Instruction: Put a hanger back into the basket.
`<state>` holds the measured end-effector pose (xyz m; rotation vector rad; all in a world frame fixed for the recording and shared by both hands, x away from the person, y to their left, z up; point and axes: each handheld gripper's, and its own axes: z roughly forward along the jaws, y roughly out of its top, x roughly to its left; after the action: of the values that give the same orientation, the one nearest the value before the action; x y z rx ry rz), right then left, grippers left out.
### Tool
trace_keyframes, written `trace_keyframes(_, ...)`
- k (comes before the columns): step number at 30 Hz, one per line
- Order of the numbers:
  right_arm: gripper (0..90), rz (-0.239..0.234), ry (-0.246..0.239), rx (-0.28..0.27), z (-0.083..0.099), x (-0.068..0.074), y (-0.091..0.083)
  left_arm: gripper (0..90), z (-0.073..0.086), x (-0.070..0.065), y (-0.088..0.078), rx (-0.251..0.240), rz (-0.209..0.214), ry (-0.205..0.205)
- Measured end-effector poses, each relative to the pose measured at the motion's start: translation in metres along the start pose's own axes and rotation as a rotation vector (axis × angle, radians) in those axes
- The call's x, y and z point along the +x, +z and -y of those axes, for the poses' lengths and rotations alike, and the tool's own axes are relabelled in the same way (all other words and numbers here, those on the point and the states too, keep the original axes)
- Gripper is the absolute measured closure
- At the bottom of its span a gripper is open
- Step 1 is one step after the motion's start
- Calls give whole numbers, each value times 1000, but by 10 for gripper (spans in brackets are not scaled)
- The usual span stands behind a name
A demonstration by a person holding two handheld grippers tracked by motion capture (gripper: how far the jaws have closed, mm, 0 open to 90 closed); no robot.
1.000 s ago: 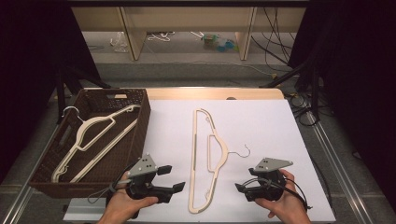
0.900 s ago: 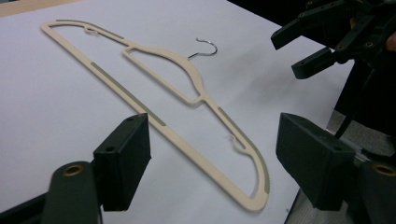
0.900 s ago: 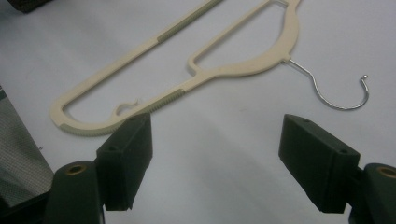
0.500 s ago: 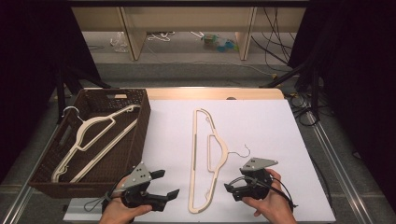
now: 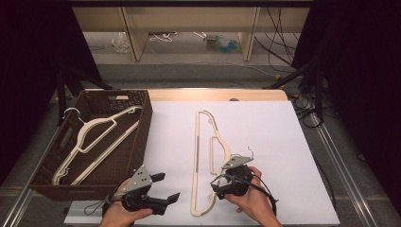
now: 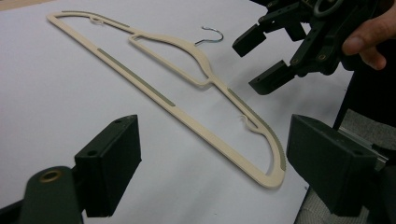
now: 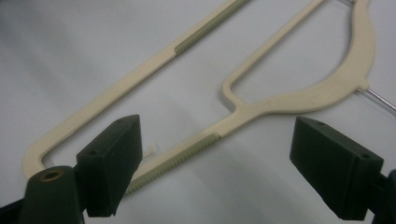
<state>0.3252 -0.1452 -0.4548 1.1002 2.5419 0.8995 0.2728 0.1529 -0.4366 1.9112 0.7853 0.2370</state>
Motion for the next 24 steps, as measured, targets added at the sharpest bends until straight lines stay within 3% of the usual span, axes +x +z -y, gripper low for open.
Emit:
trace_keyframes(3,174,19,13,45,-4,3,9,178,0,-1,0,3,5,-5)
trace_keyframes(7,182,47,-22,69,-5,5,20,179,0,0,1,8,13,-2)
trace_keyframes(8,187,51,-2,85,-5,6,21,179,0,0,1,7,14,-5)
trace_keyframes(15,224,61,4,146,-9,7,31,183,0,0,1,10,8,-8)
trace_keyframes(24,275,54,2,185,-13,6,35,197,1,1,2,13,15,-16)
